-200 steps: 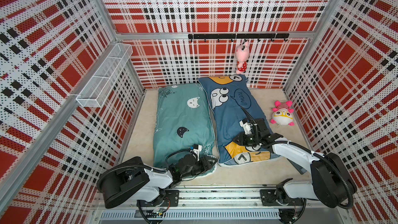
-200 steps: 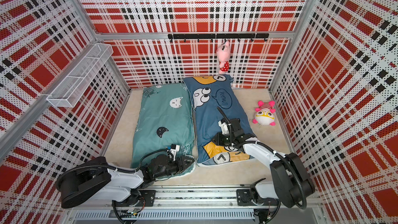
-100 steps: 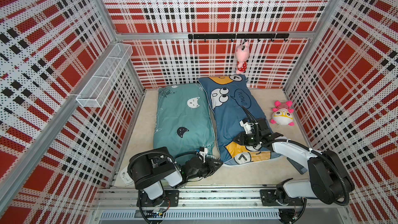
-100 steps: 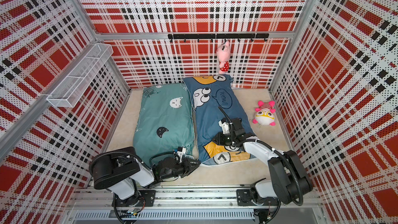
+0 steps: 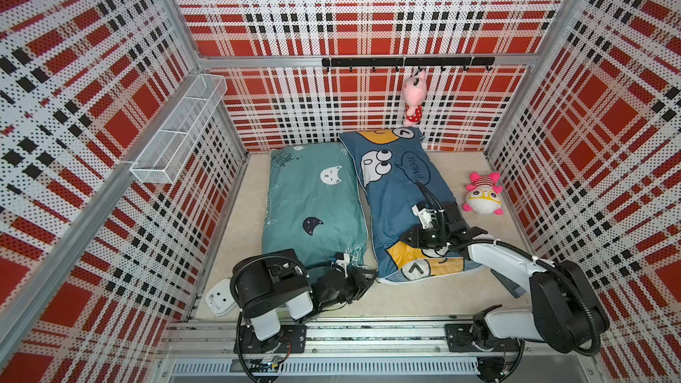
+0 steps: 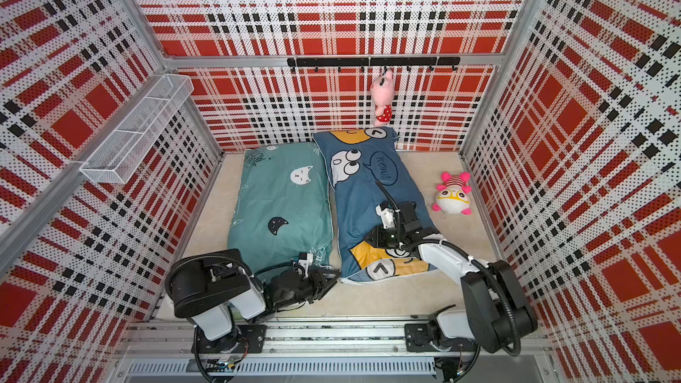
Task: Zip up pillowcases
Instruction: Pick up the pillowcase from the center of the board.
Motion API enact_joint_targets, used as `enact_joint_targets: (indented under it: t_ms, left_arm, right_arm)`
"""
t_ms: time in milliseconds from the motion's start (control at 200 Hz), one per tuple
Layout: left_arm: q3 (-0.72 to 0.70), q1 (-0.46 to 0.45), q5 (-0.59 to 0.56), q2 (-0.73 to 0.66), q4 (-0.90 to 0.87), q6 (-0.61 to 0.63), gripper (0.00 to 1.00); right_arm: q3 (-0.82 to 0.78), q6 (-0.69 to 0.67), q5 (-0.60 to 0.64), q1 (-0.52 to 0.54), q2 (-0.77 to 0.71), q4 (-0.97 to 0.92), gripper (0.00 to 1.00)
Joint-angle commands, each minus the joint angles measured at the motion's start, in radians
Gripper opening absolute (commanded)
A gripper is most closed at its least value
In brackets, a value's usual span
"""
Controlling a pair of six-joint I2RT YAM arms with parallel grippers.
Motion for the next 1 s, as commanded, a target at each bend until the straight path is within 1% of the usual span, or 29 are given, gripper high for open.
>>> enact_joint_targets:
  t_ms: [0, 246, 321, 386, 521, 596, 651, 727, 792, 857, 922, 997]
  left_arm:
    - [0.016, -0.004, -0.034, 0.035, 0.045, -0.022, 0.43]
    - [0.075, -0.026, -0.016, 0.086, 0.053, -0.021, 0.42]
    - [0.069, -0.029, -0.021, 0.095, 0.065, -0.032, 0.35]
    - [0.055, -0.029, -0.030, 0.098, 0.088, -0.041, 0.31]
    - [0.049, -0.029, -0.038, 0.091, 0.089, -0.048, 0.16]
    - [0.051, -0.028, -0.044, 0.085, 0.089, -0.046, 0.14]
    - [0.052, -0.028, -0.044, 0.077, 0.084, -0.044, 0.10]
    - [0.056, -0.028, -0.047, 0.056, 0.067, -0.035, 0.05]
    - [0.066, -0.026, -0.050, 0.018, 0.009, -0.011, 0.00]
    - [0.097, -0.027, -0.056, -0.044, -0.101, 0.032, 0.00]
    - [0.155, -0.027, -0.071, -0.115, -0.294, 0.100, 0.00]
    - [0.239, -0.028, -0.100, -0.191, -0.520, 0.191, 0.00]
  right_arm:
    - [-0.014, -0.006, 0.073, -0.024, -0.017, -0.002, 0.27]
    - [-0.024, -0.007, 0.079, -0.024, -0.021, -0.002, 0.27]
    - [-0.025, -0.009, 0.080, -0.024, -0.021, -0.001, 0.28]
    - [-0.025, -0.010, 0.079, -0.024, -0.021, -0.002, 0.28]
    - [-0.028, -0.012, 0.080, -0.023, -0.021, -0.001, 0.28]
    - [-0.031, -0.010, 0.074, -0.024, -0.022, 0.000, 0.28]
    - [-0.033, -0.008, 0.066, -0.023, -0.026, 0.000, 0.29]
    - [-0.029, -0.005, 0.033, -0.024, -0.041, -0.014, 0.32]
    - [-0.027, 0.001, -0.010, -0.024, -0.072, -0.033, 0.37]
    - [-0.038, 0.011, -0.048, -0.024, -0.122, -0.056, 0.41]
    - [-0.053, 0.015, -0.083, -0.024, -0.176, -0.094, 0.43]
    - [-0.077, 0.021, -0.125, -0.019, -0.237, -0.127, 0.45]
